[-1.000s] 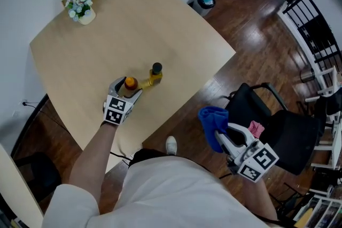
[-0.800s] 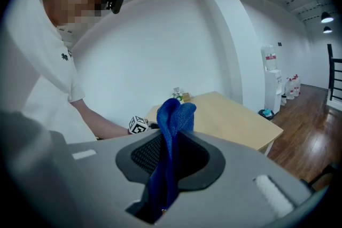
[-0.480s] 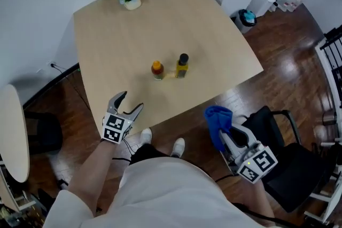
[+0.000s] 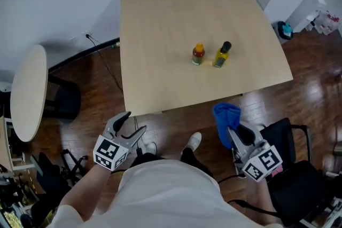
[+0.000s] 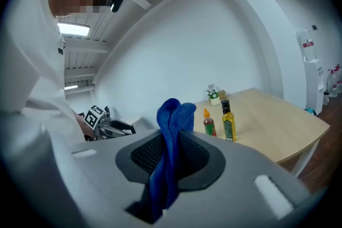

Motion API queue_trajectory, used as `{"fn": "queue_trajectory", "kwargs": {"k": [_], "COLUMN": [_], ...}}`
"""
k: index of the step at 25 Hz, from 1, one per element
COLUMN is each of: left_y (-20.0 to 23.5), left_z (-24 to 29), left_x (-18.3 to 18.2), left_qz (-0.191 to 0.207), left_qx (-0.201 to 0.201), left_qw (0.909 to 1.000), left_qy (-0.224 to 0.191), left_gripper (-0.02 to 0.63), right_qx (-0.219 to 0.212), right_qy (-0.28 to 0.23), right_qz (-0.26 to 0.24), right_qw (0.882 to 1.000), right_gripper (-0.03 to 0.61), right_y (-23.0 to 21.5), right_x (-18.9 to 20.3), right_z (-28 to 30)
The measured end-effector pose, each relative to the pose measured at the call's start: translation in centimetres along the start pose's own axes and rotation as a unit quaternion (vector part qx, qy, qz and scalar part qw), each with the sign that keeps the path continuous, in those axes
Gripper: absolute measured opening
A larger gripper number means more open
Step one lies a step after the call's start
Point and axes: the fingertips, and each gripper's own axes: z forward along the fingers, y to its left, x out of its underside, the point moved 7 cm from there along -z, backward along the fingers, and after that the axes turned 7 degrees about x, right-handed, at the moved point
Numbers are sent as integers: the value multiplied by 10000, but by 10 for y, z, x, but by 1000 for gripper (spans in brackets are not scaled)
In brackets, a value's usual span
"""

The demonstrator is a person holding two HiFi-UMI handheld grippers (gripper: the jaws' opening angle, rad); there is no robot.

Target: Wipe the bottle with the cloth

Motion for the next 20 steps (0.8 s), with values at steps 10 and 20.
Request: {"fn": "queue_trajectory", "kwargs": {"k": [10,20], "left_y": [21,-9], "left_z": [-121,-200], "left_x": [19,34], "left_qz": [409,941], "left_qx": [448,1575], "left_qw": [9939,9678], "left_qy": [-926,-1721], "left_gripper": [287,287], "right_qx": [689,1371], "right_qy": [-294,-348], "right_qz": [-248,80], "right_qw": [9969,9899], "right_gripper": [80,83], "right_y": [151,323], "right_x": [21,73], "right_z": [-9,-52]}}
